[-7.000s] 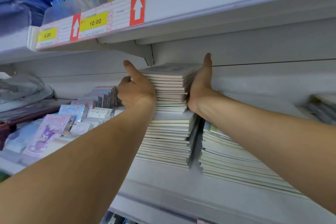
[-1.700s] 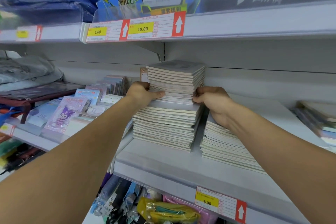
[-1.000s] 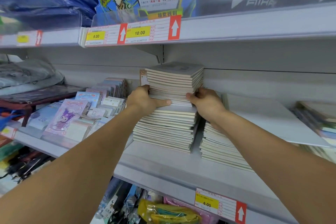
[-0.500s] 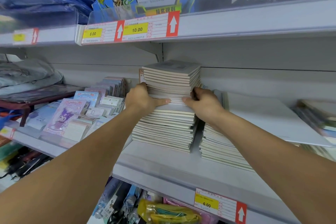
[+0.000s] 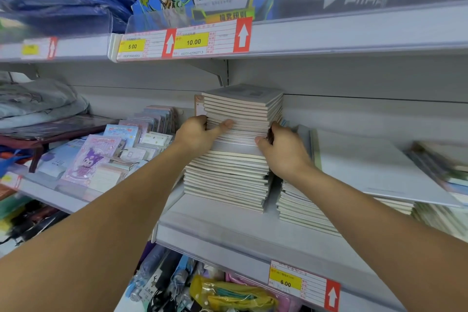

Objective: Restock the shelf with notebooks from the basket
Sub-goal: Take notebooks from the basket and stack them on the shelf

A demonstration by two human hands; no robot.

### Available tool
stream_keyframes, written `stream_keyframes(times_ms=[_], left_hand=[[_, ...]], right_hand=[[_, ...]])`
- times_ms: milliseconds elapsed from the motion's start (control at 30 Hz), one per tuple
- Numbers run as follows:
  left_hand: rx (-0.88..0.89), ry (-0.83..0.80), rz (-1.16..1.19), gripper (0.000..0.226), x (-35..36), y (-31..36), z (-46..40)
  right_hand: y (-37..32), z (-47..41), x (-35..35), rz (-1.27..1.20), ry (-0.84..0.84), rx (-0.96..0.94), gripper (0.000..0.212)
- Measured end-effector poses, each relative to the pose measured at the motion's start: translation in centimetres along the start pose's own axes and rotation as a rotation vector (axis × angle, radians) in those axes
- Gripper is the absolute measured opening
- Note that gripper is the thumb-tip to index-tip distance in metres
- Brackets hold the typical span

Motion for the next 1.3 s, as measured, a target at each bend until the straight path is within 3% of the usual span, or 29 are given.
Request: stream_keyframes(times_ms=[133, 367, 400, 500, 633, 900, 967, 1067, 1167, 1300], left_hand=[[0.008, 0.058, -0.1, 0.06, -0.1, 0.0, 0.2], [0.011, 0.141, -0.295, 0.055, -0.1, 0.3, -0.3], [0.013, 0.146, -0.292, 0.055, -0.1, 0.2, -0.4], [-0.002, 0.145, -0.21, 0.057, -0.1, -0.1, -0.4], [0.009, 0.11, -0.113, 0.055, 0.0, -0.1, -0.6], [0.05, 0.069, -0.029, 0.046, 0.3, 0.4, -1.0], [0.041, 0.041, 0.143, 0.056, 0.1, 0.9, -1.0], [0.051, 0.088, 0.266, 0.094, -0.1, 2.1, -1.0], [0.106, 0.157, 0.247, 0.076, 0.5, 3.3, -1.2], [0.114, 0.208, 0.321, 0.046, 1.4, 3.4, -1.1]], right_hand=[[-0.4, 0.5, 0.0, 0.055, 0.028, -0.068, 0.025], [0.1, 0.1, 0.6, -0.061, -0.03, -0.056, 0.025], [0.4, -0.1, 0.6, -0.12, -0.007, -0.031, 0.022], [1.1, -0.7, -0.1, -0.363, 0.102, 0.078, 0.048], [1.9, -1.3, -0.6, -0.618, 0.164, 0.198, 0.042], [2.2, -2.1, -0.2, -0.554, 0.193, 0.186, 0.042], [1.5, -1.8, -0.2, -0.494, 0.194, 0.137, 0.046], [0.3, -1.6, 0.0, -0.466, 0.112, 0.049, 0.083], [-0.4, -2.4, 0.3, -0.506, 0.046, 0.068, 0.081], [-0.8, -4.0, 0.5, -0.479, 0.118, 0.144, 0.075]])
Point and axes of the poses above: each hand's wrist, its own z-axis away from the middle knuckle, its own x-axis out of the palm, y = z × x, the point moved 4 cm from there along -z, towards the middle knuckle, and after that the axes turned 3 degrees about x, right-handed, at the moved point
